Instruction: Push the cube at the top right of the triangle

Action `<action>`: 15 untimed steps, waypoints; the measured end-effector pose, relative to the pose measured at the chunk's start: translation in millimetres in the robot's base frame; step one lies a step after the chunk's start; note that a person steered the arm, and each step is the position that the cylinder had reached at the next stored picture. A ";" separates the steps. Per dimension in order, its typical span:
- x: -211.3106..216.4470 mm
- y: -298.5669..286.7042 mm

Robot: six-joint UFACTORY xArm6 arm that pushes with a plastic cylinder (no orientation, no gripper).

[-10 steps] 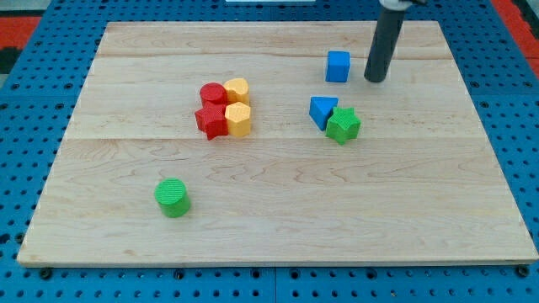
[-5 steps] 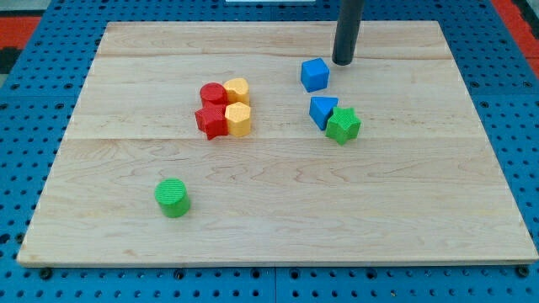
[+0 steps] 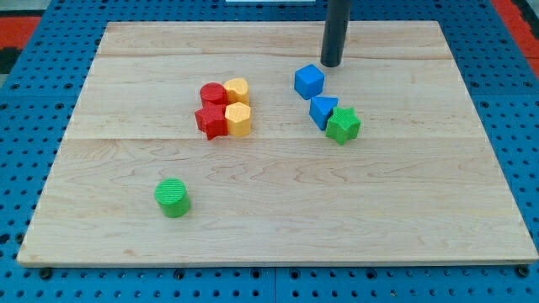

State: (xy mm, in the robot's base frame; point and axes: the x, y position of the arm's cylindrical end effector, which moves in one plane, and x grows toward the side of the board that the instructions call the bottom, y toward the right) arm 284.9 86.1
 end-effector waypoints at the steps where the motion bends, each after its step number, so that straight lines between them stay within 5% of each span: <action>1: 18.8 -33.2; 2: 28.7 -61.2; 6: 57.7 0.3; 7: 80.9 72.4; 9: 207.6 214.3; 11: 144.5 188.6; 14: 105.9 36.6; 15: 104.7 73.0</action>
